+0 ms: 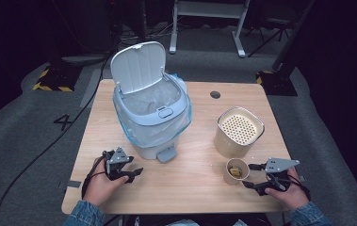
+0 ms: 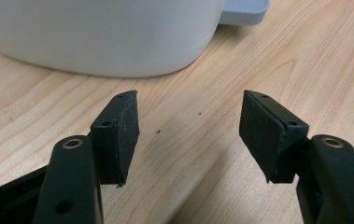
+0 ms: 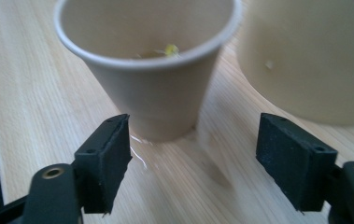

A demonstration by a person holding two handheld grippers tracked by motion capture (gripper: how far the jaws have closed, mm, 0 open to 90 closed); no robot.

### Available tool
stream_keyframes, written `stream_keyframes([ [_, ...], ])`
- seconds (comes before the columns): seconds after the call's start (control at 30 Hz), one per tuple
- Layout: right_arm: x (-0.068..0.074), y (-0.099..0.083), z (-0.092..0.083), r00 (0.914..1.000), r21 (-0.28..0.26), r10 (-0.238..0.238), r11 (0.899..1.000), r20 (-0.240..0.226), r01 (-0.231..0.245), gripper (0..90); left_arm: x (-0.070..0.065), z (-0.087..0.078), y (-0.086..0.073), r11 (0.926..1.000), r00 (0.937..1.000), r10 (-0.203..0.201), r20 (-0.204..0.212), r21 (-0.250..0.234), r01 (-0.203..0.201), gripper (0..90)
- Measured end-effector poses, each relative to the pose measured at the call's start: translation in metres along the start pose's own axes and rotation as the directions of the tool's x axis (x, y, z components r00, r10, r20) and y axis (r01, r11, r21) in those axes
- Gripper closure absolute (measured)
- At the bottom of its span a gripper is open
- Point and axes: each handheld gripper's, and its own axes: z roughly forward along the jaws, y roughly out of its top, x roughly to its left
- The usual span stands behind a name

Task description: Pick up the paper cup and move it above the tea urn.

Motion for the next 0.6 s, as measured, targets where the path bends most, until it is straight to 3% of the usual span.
stream_keyframes([
  [0.13, 0.005, 0.004, 0.009, 0.9999, -0.009, -0.005, 1.000, -0.010, 0.005, 22.0, 0.002, 0.004, -0.005, 0.9995, 0.9988, 0.013, -0.048, 0.028, -0.012, 35.2],
  [0.6, 0.015, 0.013, 0.030, 0.9989, -0.083, -0.046, 0.996, -0.009, 0.046, 24.6, 0.002, 0.005, -0.007, 0.9998, 0.9986, 0.017, -0.050, 0.012, -0.016, 33.3],
])
